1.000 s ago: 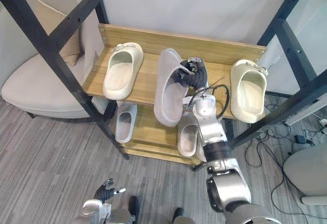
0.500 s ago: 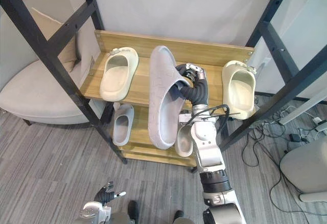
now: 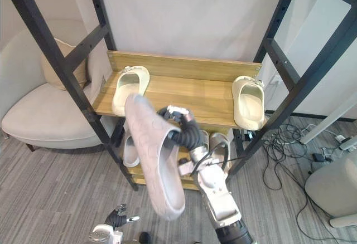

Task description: Organize the slippers on the shoe rack

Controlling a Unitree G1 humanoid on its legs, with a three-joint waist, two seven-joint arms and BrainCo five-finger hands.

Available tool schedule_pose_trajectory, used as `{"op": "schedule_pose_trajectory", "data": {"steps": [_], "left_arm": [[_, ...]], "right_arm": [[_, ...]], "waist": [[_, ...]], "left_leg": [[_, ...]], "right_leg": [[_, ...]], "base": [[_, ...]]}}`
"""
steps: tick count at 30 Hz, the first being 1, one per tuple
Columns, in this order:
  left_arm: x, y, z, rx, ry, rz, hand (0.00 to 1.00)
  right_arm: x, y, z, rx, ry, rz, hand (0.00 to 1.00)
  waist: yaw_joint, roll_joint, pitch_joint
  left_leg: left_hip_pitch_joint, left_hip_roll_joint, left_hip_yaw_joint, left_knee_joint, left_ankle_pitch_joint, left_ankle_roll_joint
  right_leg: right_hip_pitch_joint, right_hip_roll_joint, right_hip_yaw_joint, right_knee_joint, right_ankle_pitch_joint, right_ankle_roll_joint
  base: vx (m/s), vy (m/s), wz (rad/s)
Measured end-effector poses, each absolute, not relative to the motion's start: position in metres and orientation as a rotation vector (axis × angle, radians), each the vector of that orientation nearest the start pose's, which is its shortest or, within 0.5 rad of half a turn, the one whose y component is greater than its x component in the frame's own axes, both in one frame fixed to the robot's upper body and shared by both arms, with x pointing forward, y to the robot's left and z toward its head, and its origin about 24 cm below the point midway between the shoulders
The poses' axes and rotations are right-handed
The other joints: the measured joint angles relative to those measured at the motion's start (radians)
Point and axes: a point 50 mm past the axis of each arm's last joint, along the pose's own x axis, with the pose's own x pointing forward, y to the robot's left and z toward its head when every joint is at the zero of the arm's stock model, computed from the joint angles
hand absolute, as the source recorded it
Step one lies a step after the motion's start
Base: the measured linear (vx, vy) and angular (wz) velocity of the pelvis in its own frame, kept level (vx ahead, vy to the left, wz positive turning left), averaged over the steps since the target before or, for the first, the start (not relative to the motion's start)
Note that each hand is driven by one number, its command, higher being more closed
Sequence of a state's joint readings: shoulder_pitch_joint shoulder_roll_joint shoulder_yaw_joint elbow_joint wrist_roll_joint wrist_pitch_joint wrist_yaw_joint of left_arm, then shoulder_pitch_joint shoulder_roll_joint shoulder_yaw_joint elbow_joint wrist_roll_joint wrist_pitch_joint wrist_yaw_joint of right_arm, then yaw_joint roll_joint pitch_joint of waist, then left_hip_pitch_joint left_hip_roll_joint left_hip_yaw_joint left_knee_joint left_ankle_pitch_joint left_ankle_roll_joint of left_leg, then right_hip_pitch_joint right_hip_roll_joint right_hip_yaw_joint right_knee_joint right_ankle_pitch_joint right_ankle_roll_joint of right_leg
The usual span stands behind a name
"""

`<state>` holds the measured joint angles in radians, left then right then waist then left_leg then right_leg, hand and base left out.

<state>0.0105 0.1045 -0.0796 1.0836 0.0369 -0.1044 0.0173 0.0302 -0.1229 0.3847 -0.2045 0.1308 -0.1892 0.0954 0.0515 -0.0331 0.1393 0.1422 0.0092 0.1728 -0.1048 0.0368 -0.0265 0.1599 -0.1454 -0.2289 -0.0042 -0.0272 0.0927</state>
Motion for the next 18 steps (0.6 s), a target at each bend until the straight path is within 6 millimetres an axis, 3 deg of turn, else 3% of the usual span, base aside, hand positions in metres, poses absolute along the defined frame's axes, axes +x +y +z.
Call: {"op": "schedule_pose_trajectory", "data": {"steps": [5,9,11,14,18], "left_arm": [[0.124,0.178,-0.155,0.188,0.997,-0.050,0.00],[0.126,0.177,-0.154,0.190,0.990,-0.054,0.00],[0.134,0.176,-0.152,0.197,0.961,-0.064,0.00],[0.155,0.169,-0.143,0.195,0.880,-0.083,0.00],[0.187,0.165,-0.125,0.172,0.754,-0.083,0.00]], "right_arm": [[0.218,-0.072,0.041,0.045,-0.083,0.548,1.00],[0.218,-0.075,0.025,0.016,-0.009,0.538,1.00],[0.221,-0.079,0.027,-0.014,-0.016,0.534,1.00],[0.243,-0.088,0.043,-0.108,-0.094,0.503,1.00],[0.282,-0.102,0.067,-0.225,-0.177,0.406,1.00]], "waist": [[0.000,0.005,-0.011],[0.001,0.009,-0.002],[0.002,0.017,0.029],[-0.002,0.067,0.103],[-0.002,0.080,0.203]], "left_leg": [[0.002,-0.003,-0.003,0.001,0.003,0.004],[-0.016,-0.001,-0.008,0.040,-0.014,0.004],[-0.107,0.005,-0.021,0.220,-0.090,0.007],[-0.306,0.049,-0.045,0.524,-0.212,0.013],[-0.497,0.061,-0.061,0.728,-0.280,0.014]], "right_leg": [[0.003,-0.002,-0.002,0.001,-0.001,0.001],[-0.019,-0.013,-0.002,0.057,-0.029,0.004],[-0.068,-0.032,-0.006,0.162,-0.074,0.001],[-0.202,-0.031,-0.007,0.363,-0.150,-0.005],[-0.406,-0.075,0.001,0.622,-0.260,-0.010]], "base": [[0.00,0.000,0.00],[-0.01,-0.012,0.03],[-0.09,-0.048,0.17],[-0.16,0.002,0.13],[-0.25,-0.020,0.15]]}}
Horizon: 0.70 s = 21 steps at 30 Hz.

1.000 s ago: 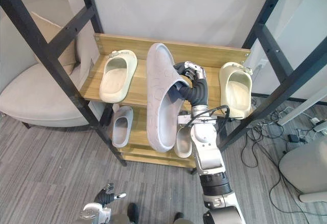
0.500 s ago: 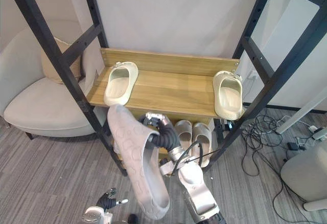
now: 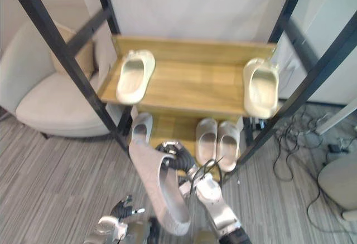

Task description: Organize the slippers on the shoe rack

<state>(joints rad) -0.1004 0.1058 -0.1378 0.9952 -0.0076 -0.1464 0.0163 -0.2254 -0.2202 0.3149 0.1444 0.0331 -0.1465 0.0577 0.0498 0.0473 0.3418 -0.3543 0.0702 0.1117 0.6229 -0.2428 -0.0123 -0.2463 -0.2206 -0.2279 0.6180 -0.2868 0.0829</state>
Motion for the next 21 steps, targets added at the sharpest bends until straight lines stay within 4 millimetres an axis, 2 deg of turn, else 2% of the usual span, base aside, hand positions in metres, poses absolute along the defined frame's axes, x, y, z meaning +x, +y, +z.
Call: {"op": "schedule_pose_trajectory", "data": {"steps": [4,5,6,7,9,11,15,21], "left_arm": [[0.207,0.162,-0.110,0.143,0.653,-0.074,0.00],[0.213,0.162,-0.105,0.136,0.621,-0.069,0.00],[0.223,0.164,-0.097,0.116,0.581,-0.049,0.00],[0.225,0.165,-0.095,0.106,0.570,-0.041,0.00],[0.237,0.167,-0.085,0.061,0.509,-0.006,0.00],[0.249,0.169,-0.073,0.021,0.452,0.031,0.00],[0.271,0.176,-0.046,-0.027,0.324,0.094,0.00],[0.284,0.179,-0.024,-0.078,0.216,0.148,0.00]], "right_arm": [[0.312,-0.119,0.103,-0.355,-0.295,0.281,1.00],[0.320,-0.123,0.116,-0.379,-0.337,0.248,1.00],[0.330,-0.127,0.137,-0.420,-0.405,0.195,1.00],[0.332,-0.127,0.143,-0.426,-0.423,0.185,1.00],[0.342,-0.132,0.170,-0.473,-0.506,0.128,1.00],[0.352,-0.143,0.192,-0.513,-0.555,0.050,1.00],[0.357,-0.155,0.233,-0.568,-0.672,-0.067,1.00],[0.357,-0.165,0.257,-0.612,-0.742,-0.200,1.00]], "waist": [[0.001,0.020,0.056],[0.002,0.021,0.067],[0.005,0.023,0.082],[0.005,0.023,0.087],[0.006,0.027,0.097],[0.011,0.026,0.107],[0.033,0.017,0.131],[0.066,0.012,0.137]], "left_leg": [[-0.155,-0.002,-0.013,0.106,-0.008,0.004],[-0.200,-0.001,-0.013,0.148,-0.017,0.007],[-0.271,0.006,-0.014,0.215,-0.031,0.002],[-0.287,0.009,-0.014,0.233,-0.036,0.003],[-0.393,0.016,-0.025,0.333,-0.058,0.020],[-0.494,0.017,-0.038,0.418,-0.078,0.022],[-0.650,0.024,-0.034,0.536,-0.103,0.027],[-0.775,0.027,-0.035,0.595,-0.111,0.031]], "right_leg": [[-0.153,-0.029,-0.001,0.132,-0.030,-0.007],[-0.199,-0.038,0.003,0.178,-0.042,-0.010],[-0.270,-0.044,0.013,0.249,-0.062,-0.014],[-0.288,-0.046,0.016,0.268,-0.065,-0.018],[-0.386,-0.054,0.022,0.365,-0.091,-0.021],[-0.481,-0.065,0.027,0.453,-0.120,-0.024],[-0.649,-0.079,0.064,0.591,-0.158,-0.024],[-0.782,-0.093,0.077,0.670,-0.185,-0.025]], "base": [[-0.19,0.019,0.12],[-0.17,0.028,0.06],[-0.16,0.021,0.01],[-0.12,0.016,-0.03],[-0.09,0.020,0.03],[-0.10,0.034,0.11],[-0.08,0.055,-0.01],[-0.01,0.024,0.01]]}}
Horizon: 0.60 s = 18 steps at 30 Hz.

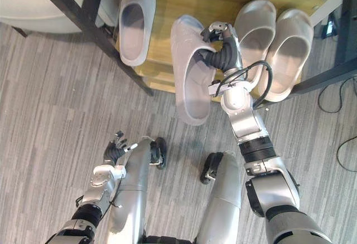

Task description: Organize the slippers on the shoe rack

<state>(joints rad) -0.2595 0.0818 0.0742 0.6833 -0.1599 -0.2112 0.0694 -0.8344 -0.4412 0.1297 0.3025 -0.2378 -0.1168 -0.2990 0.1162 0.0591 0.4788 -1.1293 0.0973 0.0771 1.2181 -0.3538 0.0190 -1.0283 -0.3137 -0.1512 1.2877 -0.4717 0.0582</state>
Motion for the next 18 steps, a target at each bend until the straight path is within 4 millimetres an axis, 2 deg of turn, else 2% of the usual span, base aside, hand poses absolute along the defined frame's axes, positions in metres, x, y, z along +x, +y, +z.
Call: {"op": "schedule_pose_trajectory", "data": {"steps": [4,10,13,18], "left_arm": [[0.284,0.191,-0.023,-0.075,0.213,0.218,0.00],[0.261,0.196,-0.058,-0.059,0.400,0.263,0.00],[0.260,0.192,-0.058,-0.054,0.402,0.249,0.00],[0.260,0.190,-0.059,-0.061,0.401,0.250,0.00]], "right_arm": [[0.357,-0.171,0.278,-0.604,-0.780,-0.298,1.00],[0.368,-0.189,0.299,-0.573,-0.753,-0.432,1.00],[0.374,-0.193,0.304,-0.573,-0.729,-0.459,1.00],[0.377,-0.200,0.322,-0.581,-0.737,-0.495,1.00]], "waist": [[0.009,-0.011,0.006],[0.030,-0.024,0.014],[0.046,-0.028,0.016],[0.052,-0.028,0.016]], "left_leg": [[-0.045,0.001,-0.005,0.014,0.004,-0.007],[-0.095,-0.004,-0.013,0.023,0.004,-0.009],[-0.113,-0.011,-0.017,0.025,0.006,-0.011],[-0.132,-0.023,-0.028,0.025,0.009,-0.012]], "right_leg": [[-0.045,-0.001,0.001,0.018,-0.007,-0.004],[-0.086,-0.007,-0.006,0.030,-0.010,-0.006],[-0.099,-0.016,-0.010,0.037,-0.014,-0.008],[-0.106,-0.026,-0.021,0.037,-0.016,-0.007]], "base": [[0.04,-0.023,0.03],[0.07,-0.019,0.06],[0.05,-0.024,0.09],[0.04,-0.020,0.08]]}}
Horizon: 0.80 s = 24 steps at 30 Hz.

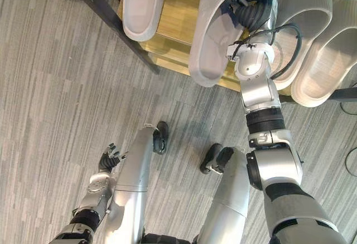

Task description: Organize the slippers on the shoe rack

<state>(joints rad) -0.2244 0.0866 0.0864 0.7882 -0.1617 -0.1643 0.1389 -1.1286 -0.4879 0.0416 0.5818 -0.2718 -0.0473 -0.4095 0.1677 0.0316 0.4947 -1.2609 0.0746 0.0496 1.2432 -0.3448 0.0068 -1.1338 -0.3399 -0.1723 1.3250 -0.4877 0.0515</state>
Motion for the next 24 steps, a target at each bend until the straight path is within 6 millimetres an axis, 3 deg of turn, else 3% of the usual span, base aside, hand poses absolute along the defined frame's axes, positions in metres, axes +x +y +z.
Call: {"op": "schedule_pose_trajectory", "data": {"steps": [7,16,17,24], "left_arm": [[0.261,0.186,-0.059,-0.064,0.400,0.247,0.00],[0.262,0.181,-0.058,-0.072,0.397,0.253,0.00],[0.263,0.181,-0.058,-0.076,0.396,0.252,0.00],[0.264,0.179,-0.057,-0.084,0.393,0.246,0.00]], "right_arm": [[0.379,-0.206,0.335,-0.609,-0.737,-0.515,1.00],[0.382,-0.194,0.345,-0.653,-0.752,-0.494,1.00],[0.383,-0.193,0.345,-0.658,-0.752,-0.489,0.00],[0.385,-0.185,0.342,-0.676,-0.752,-0.468,0.00]], "waist": [[0.012,0.000,0.000],[0.028,0.001,-0.003],[0.033,0.001,-0.003],[0.045,0.001,-0.003]], "left_leg": [[-0.006,-0.018,-0.006,-0.002,0.003,-0.003],[-0.013,-0.032,-0.027,-0.016,0.024,-0.019],[-0.013,-0.032,-0.031,-0.017,0.025,-0.022],[-0.013,-0.034,-0.040,-0.026,0.037,-0.032]], "right_leg": [[0.000,-0.022,-0.010,0.011,-0.013,-0.006],[0.003,-0.031,-0.032,0.015,-0.021,-0.013],[0.005,-0.031,-0.036,0.017,-0.022,-0.016],[0.005,-0.032,-0.046,0.022,-0.027,-0.026]], "base": [[0.04,-0.026,0.09],[0.04,-0.045,0.08],[0.02,-0.047,0.04],[0.02,-0.051,0.04]]}}
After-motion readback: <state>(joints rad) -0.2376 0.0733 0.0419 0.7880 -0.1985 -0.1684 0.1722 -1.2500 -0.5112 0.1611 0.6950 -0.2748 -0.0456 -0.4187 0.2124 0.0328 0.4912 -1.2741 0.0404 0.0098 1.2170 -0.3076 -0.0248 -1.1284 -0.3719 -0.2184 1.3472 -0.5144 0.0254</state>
